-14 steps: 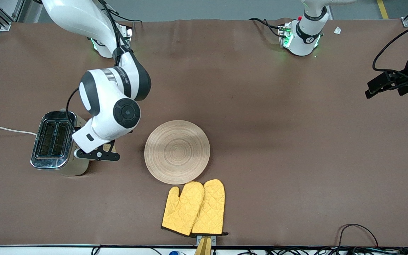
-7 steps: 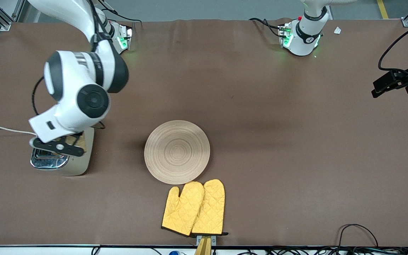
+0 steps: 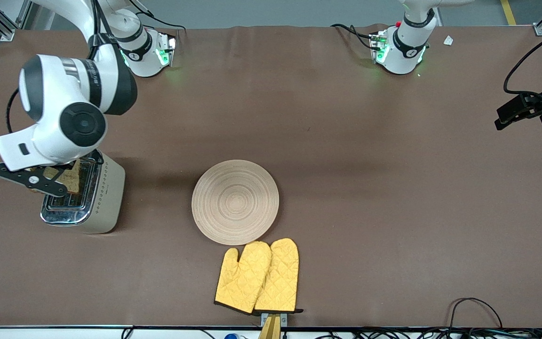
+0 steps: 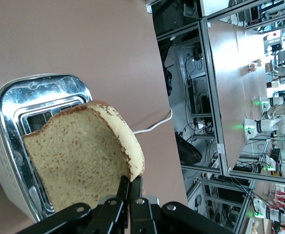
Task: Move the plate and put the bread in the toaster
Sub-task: 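Lower the bread into the toaster slot with the right gripper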
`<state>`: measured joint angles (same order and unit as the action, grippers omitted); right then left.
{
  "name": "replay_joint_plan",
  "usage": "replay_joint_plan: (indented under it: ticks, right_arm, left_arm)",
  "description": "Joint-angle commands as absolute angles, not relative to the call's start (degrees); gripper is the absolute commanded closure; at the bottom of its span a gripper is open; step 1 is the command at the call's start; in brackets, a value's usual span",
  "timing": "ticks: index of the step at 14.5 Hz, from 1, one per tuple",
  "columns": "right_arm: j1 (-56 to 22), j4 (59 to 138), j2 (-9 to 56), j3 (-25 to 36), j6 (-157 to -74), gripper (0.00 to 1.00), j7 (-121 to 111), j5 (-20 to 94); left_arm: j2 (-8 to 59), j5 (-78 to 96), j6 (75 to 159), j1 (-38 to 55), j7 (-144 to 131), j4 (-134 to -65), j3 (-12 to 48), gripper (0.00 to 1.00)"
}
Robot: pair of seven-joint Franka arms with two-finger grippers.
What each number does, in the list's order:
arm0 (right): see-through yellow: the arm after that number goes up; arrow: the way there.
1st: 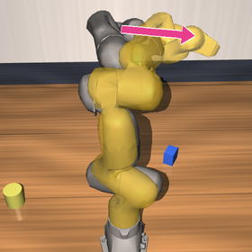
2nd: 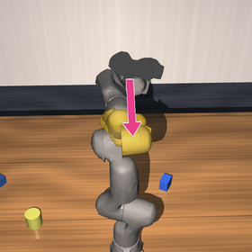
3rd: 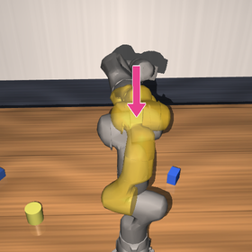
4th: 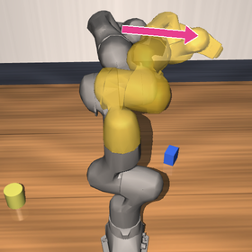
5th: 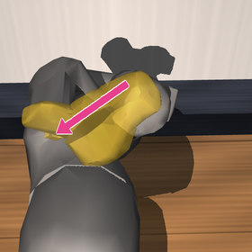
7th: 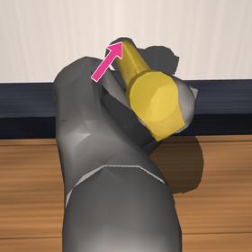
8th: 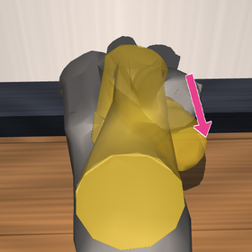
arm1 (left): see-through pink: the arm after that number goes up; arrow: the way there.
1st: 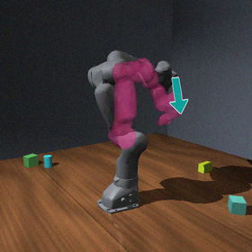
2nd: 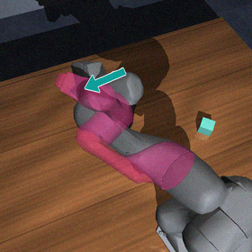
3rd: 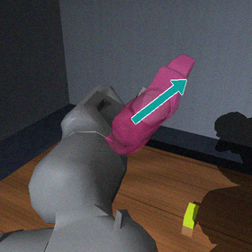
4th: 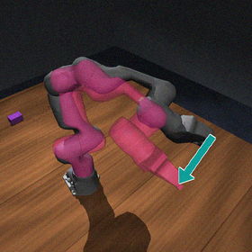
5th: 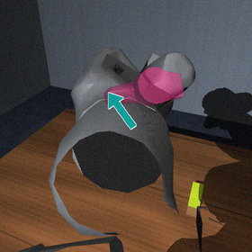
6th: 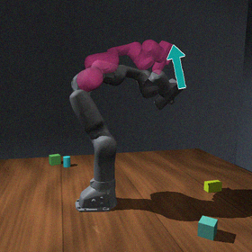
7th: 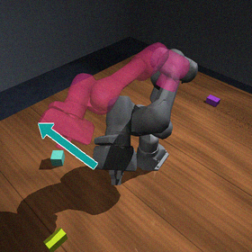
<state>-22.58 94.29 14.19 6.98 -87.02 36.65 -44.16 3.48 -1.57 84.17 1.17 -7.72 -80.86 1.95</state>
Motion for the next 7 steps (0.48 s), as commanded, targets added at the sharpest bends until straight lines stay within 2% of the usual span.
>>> replay_joint_plan:
  ticks: [1,3,7]
  right_arm:
    - [-22.1,107.4,6.6,6.5,-93.8,1.0,43.0,-48.6]
    - [-20.0,113.4,3.8,6.5,-99.4,1.0,46.6,-52.2]
    - [-19.3,113.6,3.9,6.5,-99.9,1.0,46.8,-52.2]
  left_arm:
    - [2.7,-2.5,83.8,1.2,-6.2,-81.6,1.3,0.0]
    - [2.7,-2.5,83.8,1.3,-6.1,-81.6,1.3,0.0]
    - [2.8,-2.5,83.9,1.4,-5.0,-81.6,1.4,0.0]
